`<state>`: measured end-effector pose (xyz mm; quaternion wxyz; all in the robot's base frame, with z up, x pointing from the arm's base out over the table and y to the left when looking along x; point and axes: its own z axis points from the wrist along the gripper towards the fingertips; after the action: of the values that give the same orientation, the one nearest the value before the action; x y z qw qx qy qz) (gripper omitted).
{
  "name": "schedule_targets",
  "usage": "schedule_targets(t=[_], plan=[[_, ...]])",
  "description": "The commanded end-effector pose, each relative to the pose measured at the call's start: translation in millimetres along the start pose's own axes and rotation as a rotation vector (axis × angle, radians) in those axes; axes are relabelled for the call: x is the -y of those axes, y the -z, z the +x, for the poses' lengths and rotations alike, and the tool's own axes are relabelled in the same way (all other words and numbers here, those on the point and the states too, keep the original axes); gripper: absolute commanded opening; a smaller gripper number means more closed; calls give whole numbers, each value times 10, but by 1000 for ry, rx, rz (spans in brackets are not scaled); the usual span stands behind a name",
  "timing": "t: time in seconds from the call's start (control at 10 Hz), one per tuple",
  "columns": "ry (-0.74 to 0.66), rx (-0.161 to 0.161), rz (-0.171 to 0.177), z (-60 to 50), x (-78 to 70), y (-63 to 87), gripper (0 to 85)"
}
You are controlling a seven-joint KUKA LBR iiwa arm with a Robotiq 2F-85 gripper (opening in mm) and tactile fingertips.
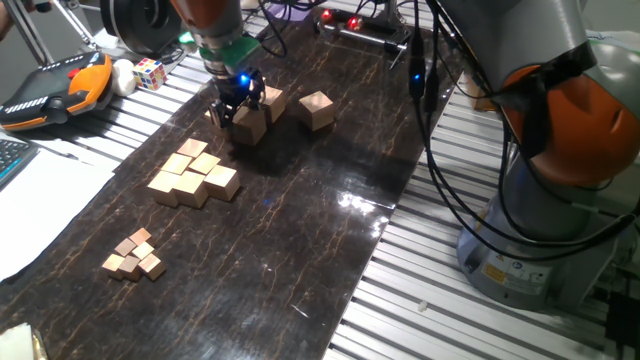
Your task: Stack the blocks into a pyramid shape
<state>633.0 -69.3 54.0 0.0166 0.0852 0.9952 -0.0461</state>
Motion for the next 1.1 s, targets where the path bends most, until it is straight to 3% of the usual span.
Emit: schedule_targets(t=[0.0, 0.1, 0.2, 0.5, 0.7, 1.0], plan=[[4, -1, 4, 1, -9, -8, 673], [10, -2, 13, 2, -13, -12, 633], [12, -2, 23, 5, -12, -8, 673], [-3, -52, 31, 60, 49, 108, 663], [-23, -91, 30, 110, 225, 261, 623], [-51, -137, -6, 154, 552, 456, 613]])
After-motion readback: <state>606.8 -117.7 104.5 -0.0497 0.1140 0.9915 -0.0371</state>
